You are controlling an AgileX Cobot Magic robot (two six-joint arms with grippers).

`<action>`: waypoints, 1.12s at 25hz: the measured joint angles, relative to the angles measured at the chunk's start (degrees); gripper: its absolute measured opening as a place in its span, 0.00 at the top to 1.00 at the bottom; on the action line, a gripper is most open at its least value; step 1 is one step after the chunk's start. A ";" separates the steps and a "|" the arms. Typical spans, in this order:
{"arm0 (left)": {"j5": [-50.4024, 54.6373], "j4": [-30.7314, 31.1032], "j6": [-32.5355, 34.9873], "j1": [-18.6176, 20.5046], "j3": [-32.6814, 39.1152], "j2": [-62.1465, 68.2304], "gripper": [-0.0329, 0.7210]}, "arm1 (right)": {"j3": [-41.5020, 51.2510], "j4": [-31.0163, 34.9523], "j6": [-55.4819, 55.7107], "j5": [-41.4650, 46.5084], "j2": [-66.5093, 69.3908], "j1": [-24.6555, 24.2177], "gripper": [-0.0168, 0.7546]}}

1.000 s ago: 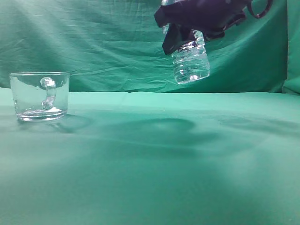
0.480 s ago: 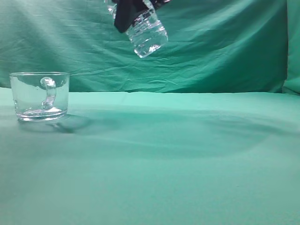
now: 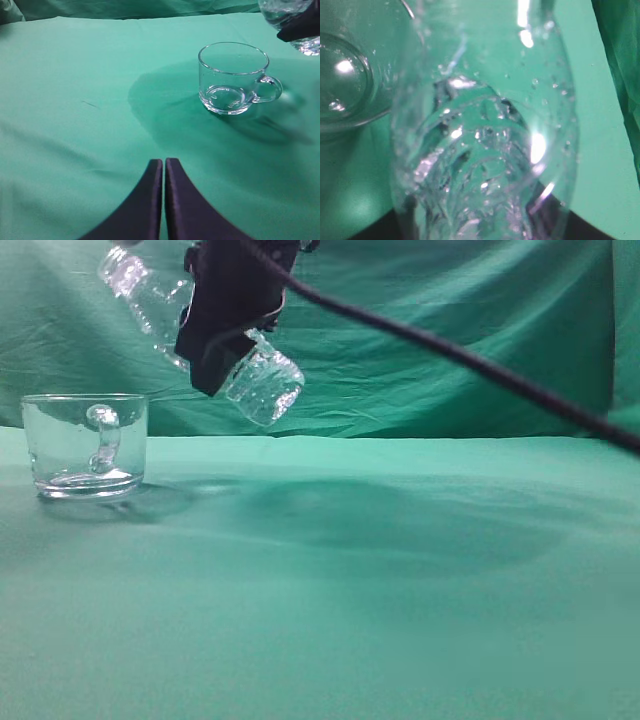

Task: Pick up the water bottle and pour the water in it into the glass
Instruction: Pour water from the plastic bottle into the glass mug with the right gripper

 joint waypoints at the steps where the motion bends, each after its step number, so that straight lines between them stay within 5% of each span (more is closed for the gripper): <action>1: 0.00 0.00 0.00 0.00 0.00 0.00 0.96 | -0.55 -2.10 0.00 0.14 0.78 0.30 0.54; 28: 0.00 0.00 0.00 0.00 0.00 0.00 0.96 | -3.92 -36.43 0.96 1.42 4.87 2.12 0.54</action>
